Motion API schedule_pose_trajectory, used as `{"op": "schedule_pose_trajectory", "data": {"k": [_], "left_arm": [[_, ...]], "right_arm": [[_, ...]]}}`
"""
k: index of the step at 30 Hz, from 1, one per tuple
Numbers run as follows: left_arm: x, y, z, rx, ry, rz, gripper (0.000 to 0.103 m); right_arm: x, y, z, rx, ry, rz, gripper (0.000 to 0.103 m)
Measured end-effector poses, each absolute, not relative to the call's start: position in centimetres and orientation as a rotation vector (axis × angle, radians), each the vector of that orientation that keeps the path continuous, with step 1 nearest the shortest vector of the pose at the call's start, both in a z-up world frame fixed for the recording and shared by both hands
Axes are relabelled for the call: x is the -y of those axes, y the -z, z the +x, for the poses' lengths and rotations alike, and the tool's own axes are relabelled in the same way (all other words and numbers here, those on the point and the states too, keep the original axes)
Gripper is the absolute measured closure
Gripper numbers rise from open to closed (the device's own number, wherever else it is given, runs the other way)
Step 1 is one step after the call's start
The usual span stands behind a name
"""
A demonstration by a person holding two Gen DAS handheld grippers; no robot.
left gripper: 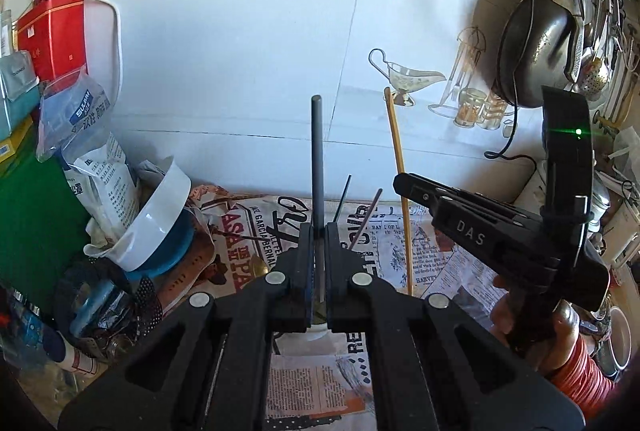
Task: Organize utensils
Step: 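Lift the grey rod and yellow chopstick and lower both into the white cup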
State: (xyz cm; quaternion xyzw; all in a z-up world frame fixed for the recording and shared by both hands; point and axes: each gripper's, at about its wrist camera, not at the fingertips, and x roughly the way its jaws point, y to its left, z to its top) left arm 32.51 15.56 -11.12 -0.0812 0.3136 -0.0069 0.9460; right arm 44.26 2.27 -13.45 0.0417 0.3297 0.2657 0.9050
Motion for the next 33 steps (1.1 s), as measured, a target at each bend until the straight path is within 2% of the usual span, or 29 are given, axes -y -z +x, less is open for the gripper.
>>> {"op": "schedule_pose_trajectory", "data": {"k": [16,26,33], "left_arm": [[-19.8,16.4,36.6,-0.759,0.078,-0.206,0.101],[-19.8,18.9,38.1,-0.808,0.082,-0.216,0.101],[-19.0,20.0,38.5,-0.831,0.047,-0.188,0.100]], "right_arm": [[-8.2,18.7,47.6,-0.579,-0.413,0.054,0.097],[-8.5,21.4,46.6,-0.652,-0.430,0.000,0.097],[-7.3,22.4,45.6,-0.774,-0.465,-0.024,0.097]]}}
